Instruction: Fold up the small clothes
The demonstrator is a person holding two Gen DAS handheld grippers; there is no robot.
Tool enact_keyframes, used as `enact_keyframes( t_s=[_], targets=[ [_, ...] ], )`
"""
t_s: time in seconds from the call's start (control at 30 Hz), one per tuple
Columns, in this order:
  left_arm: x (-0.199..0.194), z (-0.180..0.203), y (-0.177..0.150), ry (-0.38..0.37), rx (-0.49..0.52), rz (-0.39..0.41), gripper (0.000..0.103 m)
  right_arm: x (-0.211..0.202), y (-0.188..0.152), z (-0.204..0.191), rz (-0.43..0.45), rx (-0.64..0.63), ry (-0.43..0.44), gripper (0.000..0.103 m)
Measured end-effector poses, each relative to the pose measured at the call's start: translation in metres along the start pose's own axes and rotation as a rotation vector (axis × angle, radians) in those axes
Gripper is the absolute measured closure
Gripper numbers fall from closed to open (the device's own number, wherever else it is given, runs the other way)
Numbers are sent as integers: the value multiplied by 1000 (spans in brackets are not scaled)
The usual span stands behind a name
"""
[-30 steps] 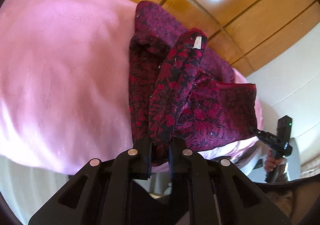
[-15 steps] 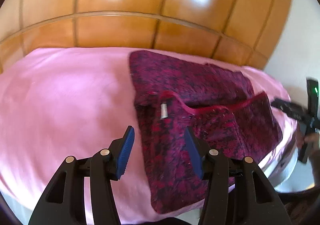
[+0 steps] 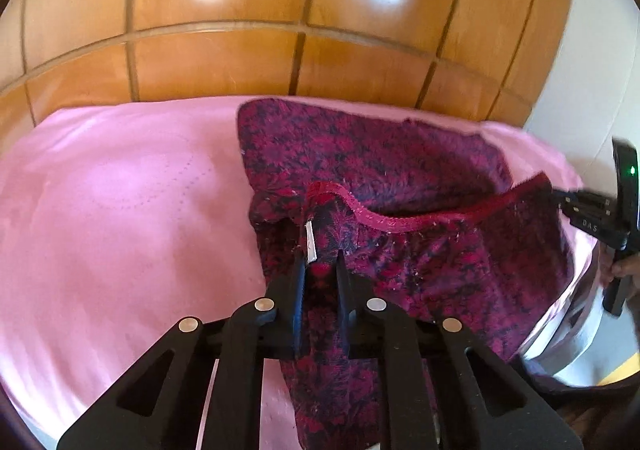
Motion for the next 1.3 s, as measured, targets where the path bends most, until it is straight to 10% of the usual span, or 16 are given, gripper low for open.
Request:
enact_keyframes(
  t_s=[0.27, 0.63, 1.3],
  targets=[
    [-35, -9, 25, -69, -94, 131, 91, -31, 33, 33, 100, 201, 134, 86],
    [9, -8, 111, 50, -83, 221, 91, 13, 115, 56, 196, 305, 75, 86],
    [175, -48, 140, 227, -194, -99, 89, 186, 137, 88, -86, 384, -68, 80]
  ],
)
Point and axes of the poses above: each gripper's, at about its wrist camera, not at the fingertips, and x roughly the way its jaws point, z to its right, y to its top, the point moved 1 cm from there along x, roughly the way its jaws point, and after that the axes turned 1 degree about y, right-handed, at the moved point
